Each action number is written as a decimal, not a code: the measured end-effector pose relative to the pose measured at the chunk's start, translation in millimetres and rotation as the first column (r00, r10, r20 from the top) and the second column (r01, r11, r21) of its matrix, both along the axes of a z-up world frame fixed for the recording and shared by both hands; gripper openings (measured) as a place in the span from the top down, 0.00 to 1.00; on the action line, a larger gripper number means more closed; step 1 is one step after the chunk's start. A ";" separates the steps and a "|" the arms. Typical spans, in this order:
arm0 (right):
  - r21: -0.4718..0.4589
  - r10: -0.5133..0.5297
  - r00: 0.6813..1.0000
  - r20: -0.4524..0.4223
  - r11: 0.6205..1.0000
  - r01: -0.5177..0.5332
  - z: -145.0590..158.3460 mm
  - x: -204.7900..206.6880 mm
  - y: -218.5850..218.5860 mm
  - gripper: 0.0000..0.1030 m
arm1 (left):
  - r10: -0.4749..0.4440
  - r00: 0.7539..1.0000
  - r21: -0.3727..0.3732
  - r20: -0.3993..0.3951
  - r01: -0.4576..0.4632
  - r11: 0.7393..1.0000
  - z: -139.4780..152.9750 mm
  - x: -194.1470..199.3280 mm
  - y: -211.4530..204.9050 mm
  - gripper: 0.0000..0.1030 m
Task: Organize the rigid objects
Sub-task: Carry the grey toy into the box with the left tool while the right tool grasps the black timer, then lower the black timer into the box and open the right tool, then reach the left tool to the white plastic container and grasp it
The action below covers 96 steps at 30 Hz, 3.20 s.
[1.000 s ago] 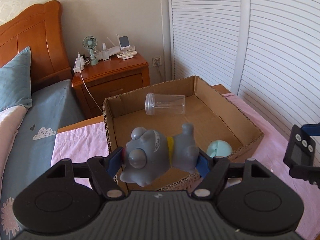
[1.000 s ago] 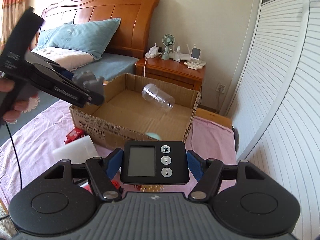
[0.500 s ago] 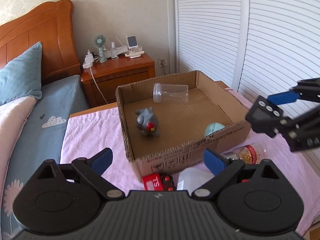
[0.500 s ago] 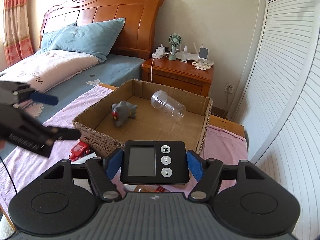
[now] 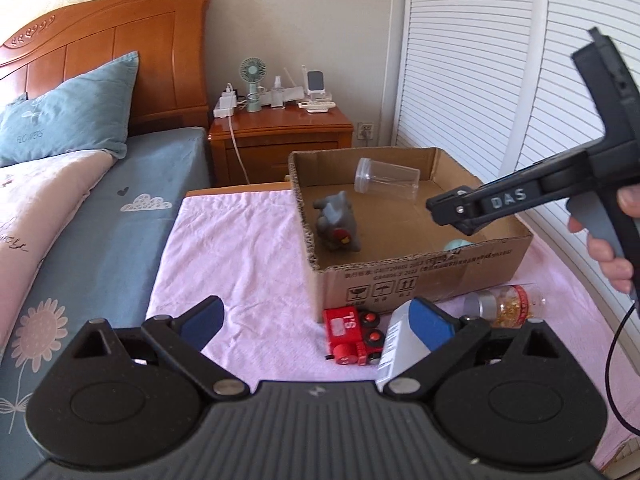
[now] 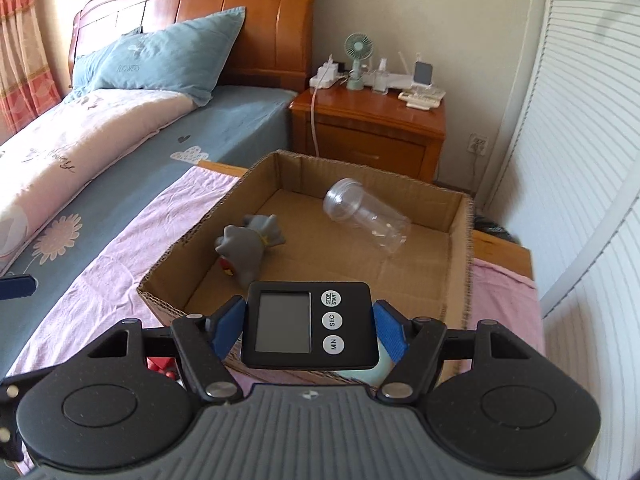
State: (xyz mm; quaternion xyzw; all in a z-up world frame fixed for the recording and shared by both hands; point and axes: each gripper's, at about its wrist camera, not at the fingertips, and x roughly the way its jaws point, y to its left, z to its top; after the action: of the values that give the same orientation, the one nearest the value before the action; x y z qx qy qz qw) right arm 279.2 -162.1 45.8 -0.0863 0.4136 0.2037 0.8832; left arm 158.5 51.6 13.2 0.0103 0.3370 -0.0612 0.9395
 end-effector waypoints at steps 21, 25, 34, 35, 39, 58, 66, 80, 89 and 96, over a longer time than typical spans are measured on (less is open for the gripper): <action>0.006 -0.026 0.999 -0.018 1.000 0.026 11.2 -33.8 5.0 0.00 | 0.028 1.000 0.028 -0.005 -0.027 0.999 16.2 -24.3 10.9 0.05; 0.028 -0.039 0.999 -0.021 0.999 0.040 10.5 -51.8 -10.3 0.00 | 0.025 1.000 0.072 -0.008 -0.025 0.997 23.5 -36.0 5.9 0.05; 0.081 -0.003 0.999 -0.043 0.997 0.007 -8.0 -96.2 -35.6 0.00 | 0.010 0.999 0.076 -0.030 -0.007 0.997 15.7 -56.1 -0.3 0.04; 0.083 0.006 0.999 -0.046 0.997 -0.002 -12.0 -100.7 -36.2 0.00 | 0.010 1.000 0.063 -0.030 -0.008 0.998 12.3 -57.4 -0.2 0.04; 0.088 0.032 0.998 -0.055 0.996 -0.027 -29.3 -118.1 -34.8 0.00 | 0.020 0.999 0.052 -0.030 -0.019 0.998 -3.1 -61.5 -2.8 0.04; 0.026 0.149 0.988 -0.046 0.989 -0.147 -64.0 -160.1 -3.8 0.00 | 0.060 0.996 0.040 -0.070 -0.057 0.998 -35.2 -61.1 5.0 0.04; -0.015 0.194 0.970 -0.144 0.980 -0.198 -77.0 -183.1 2.9 0.00 | 0.053 0.996 0.004 -0.075 -0.053 0.999 -39.6 -60.7 12.1 0.04; -0.096 0.023 0.994 -0.105 0.995 -0.033 -91.5 -174.3 -3.0 0.00 | -0.009 0.996 -0.021 -0.083 0.007 1.000 -43.1 -58.3 1.4 0.04; -0.066 -0.057 0.997 -0.061 0.996 0.053 -94.0 -188.0 -47.2 0.00 | -0.118 0.991 0.053 -0.058 0.121 0.991 -52.9 -45.7 -31.8 0.04; -0.046 -0.020 0.999 -0.028 0.999 0.019 -93.5 -198.2 -56.6 0.00 | -0.215 0.977 0.178 -0.016 0.214 0.961 -68.5 -36.8 -69.0 0.05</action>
State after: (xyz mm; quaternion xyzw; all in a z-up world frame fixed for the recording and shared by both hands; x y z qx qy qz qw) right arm 81.1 -218.8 -47.7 -0.0997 0.4316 0.1868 0.8769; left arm 121.8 -17.4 -55.2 0.1308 0.3364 -0.1321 0.9232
